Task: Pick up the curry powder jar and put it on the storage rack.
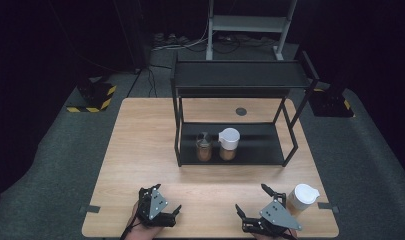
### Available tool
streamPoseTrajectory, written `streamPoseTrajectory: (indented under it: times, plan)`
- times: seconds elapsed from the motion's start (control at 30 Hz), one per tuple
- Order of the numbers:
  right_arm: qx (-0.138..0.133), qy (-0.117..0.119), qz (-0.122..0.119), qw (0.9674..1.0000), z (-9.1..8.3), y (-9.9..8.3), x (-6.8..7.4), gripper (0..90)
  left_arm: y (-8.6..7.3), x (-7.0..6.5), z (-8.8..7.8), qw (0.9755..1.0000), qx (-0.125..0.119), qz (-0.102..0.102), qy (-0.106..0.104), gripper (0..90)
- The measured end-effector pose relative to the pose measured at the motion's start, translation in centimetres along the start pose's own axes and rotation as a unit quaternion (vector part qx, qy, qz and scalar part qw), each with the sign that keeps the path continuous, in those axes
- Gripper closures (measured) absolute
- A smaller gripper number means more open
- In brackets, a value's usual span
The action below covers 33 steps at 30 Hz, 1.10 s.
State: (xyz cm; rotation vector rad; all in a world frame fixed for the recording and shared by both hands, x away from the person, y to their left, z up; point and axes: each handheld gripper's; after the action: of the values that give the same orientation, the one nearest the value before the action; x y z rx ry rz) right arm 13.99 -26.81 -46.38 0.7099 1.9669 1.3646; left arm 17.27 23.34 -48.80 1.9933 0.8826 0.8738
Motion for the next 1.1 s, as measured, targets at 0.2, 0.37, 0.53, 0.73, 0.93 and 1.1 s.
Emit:
streamPoseTrajectory:
  times: [0.2, 0.37, 0.53, 0.73, 0.93, 1.1]
  plan:
    - [-0.002, -0.01, 0.004, 0.9999, -0.8, 0.2, -0.5, 0.0, 0.0, 0.1, 0.0, 1.0, 0.0, -0.001, -0.002, 1.0]
    - [-0.003, -0.021, 0.005, 0.9998, -1.3, 0.3, -0.8, 0.0, 0.0, 0.1, 0.0, 1.0, -0.001, 0.0, -0.002, 1.0]
    - [-0.005, -0.032, 0.011, 0.9994, -2.1, 0.3, -1.3, 0.0, 0.0, 0.1, 0.0, 1.0, -0.001, 0.001, -0.003, 1.0]
    - [-0.005, -0.042, 0.015, 0.999, -2.9, 0.1, -1.8, 0.0, -0.1, 0.1, 0.0, 1.0, -0.002, 0.001, -0.004, 1.0]
    - [-0.011, -0.055, 0.021, 0.9982, -3.9, 0.0, -2.3, 0.0, -0.1, 0.1, 0.0, 1.0, -0.002, 0.002, -0.004, 1.0]
    - [-0.015, -0.064, 0.025, 0.9975, -4.5, -0.1, -2.6, 0.0, -0.1, 0.2, 0.0, 1.0, -0.002, 0.002, -0.004, 1.0]
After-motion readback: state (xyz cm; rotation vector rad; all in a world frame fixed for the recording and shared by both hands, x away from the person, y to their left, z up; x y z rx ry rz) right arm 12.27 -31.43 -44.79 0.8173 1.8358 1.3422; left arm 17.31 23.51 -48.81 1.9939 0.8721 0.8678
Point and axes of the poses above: each handheld gripper's, and its own axes: z roughly forward along the jaws, y roughly out of its top, x roughly to its left, and after that the axes turned 5 degrees about y, right-handed
